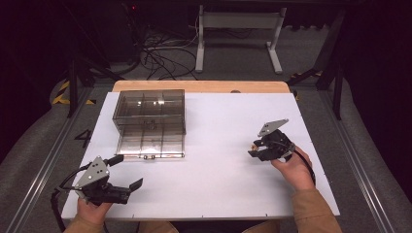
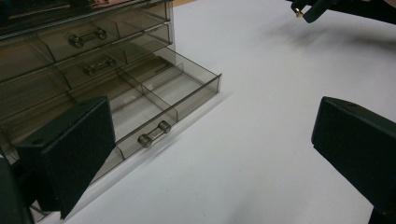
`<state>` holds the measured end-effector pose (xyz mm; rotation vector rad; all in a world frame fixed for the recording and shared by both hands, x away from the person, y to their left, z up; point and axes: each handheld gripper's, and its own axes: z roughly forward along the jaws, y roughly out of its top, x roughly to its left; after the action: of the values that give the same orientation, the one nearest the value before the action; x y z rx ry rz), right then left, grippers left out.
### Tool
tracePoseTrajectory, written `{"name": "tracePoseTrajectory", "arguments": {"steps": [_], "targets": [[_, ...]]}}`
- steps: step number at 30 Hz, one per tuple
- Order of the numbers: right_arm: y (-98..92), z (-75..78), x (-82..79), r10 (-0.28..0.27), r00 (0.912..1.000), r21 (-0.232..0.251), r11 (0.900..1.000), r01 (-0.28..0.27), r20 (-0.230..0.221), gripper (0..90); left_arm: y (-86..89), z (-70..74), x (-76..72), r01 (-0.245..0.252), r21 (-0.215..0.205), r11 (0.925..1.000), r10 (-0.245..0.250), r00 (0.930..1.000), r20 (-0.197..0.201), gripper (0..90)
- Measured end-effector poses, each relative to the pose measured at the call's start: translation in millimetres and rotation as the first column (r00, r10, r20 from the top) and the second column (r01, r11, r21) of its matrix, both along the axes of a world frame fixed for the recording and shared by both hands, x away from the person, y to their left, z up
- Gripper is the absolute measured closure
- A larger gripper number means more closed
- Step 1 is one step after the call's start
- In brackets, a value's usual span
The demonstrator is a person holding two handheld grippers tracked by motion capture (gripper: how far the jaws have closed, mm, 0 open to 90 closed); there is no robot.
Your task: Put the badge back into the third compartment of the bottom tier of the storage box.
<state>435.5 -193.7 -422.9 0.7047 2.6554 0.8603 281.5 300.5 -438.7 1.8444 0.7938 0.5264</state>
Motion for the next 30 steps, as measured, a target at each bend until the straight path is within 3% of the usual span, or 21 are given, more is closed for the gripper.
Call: {"name": "tracePoseTrajectory", "arguments": {"steps": [9,20,30], "targets": [[25.9,8.9,0.5,0.053,0.9985,0.002,0.999,-0.053,0.010,53.4,-0.2,0.5,0.9,-0.012,-0.001,0.9999,0.012,0.9999,0.006,0.2],[60.1,18.0,1.3,0.089,0.9952,0.048,0.995,-0.091,0.039,53.2,-0.3,0.3,0.2,-0.010,0.000,1.0000,0.010,0.9999,0.009,0.1],[89.1,22.0,4.2,0.120,0.9921,0.078,0.989,-0.122,0.037,53.2,-0.3,0.3,0.1,-0.007,-0.001,1.0000,0.007,1.0000,0.006,0.1]]}}
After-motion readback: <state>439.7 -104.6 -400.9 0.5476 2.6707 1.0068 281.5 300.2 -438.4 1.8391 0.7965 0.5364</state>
